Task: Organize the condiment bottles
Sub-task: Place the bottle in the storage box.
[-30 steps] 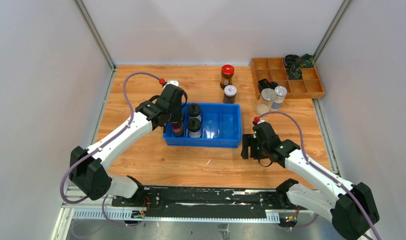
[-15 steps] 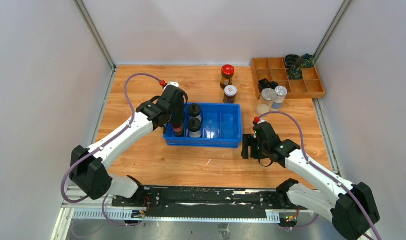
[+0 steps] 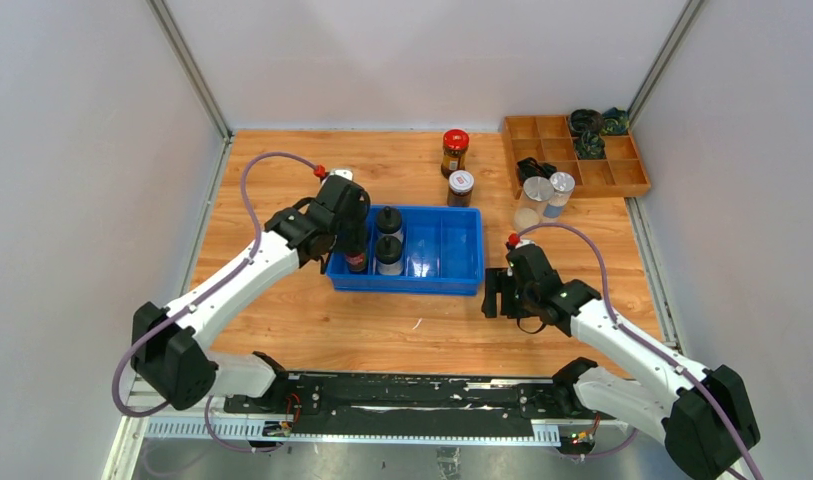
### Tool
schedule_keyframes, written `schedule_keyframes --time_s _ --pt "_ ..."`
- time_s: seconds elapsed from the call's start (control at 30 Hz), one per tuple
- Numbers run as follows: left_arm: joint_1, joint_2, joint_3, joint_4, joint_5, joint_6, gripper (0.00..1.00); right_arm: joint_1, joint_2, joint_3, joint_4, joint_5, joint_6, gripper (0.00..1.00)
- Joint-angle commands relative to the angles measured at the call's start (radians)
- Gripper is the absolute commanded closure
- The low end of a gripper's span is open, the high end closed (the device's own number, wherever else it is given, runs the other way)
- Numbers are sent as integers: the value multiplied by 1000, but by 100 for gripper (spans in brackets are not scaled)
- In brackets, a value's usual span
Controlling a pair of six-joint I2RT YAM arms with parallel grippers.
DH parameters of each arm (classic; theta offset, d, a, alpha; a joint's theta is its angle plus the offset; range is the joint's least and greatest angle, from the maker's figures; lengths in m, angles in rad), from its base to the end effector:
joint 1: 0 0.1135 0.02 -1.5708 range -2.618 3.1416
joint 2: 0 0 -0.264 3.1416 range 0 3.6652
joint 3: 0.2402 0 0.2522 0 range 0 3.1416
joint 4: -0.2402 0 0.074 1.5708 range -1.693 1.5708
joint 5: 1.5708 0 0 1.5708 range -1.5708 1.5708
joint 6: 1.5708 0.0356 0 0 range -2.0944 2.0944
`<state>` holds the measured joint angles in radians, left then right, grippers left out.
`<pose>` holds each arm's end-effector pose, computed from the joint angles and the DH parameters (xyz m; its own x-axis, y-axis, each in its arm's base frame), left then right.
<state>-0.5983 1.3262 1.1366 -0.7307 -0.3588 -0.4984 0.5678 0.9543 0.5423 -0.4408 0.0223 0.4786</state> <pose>0.2326 -0.1434 0.2970 -0.7457 -0.0334 -0.6655 -0.0054 0.9990 -0.0440 0.1589 0.1004 0.2032 -0.8055 0.0323 -0.5917 -0.1738 0.9417 0.2881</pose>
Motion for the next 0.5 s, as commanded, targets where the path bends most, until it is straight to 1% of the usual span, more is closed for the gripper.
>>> schedule_keyframes --time_s 0.0,0.03,0.17,0.2,0.23,0.47 --pt "-8 -92 -7 -26 8 -13 32 10 -16 -18 -9 -37 10 23" --pt "-7 -112 -7 -29 8 -14 31 10 -18 -16 -12 -38 9 23" --pt "-7 -197 -15 -45 20 -17 20 10 -33 -5 -40 -42 5 23" --pt "-7 -217 -21 -45 29 -20 4 10 -41 -1 -49 -44 4 23" --pt "-6 -236 -27 -45 34 -21 1 10 -51 3 -59 -44 3 23" --pt "-10 -353 -122 -36 60 -30 0 10 -128 19 -134 -33 -9 17"
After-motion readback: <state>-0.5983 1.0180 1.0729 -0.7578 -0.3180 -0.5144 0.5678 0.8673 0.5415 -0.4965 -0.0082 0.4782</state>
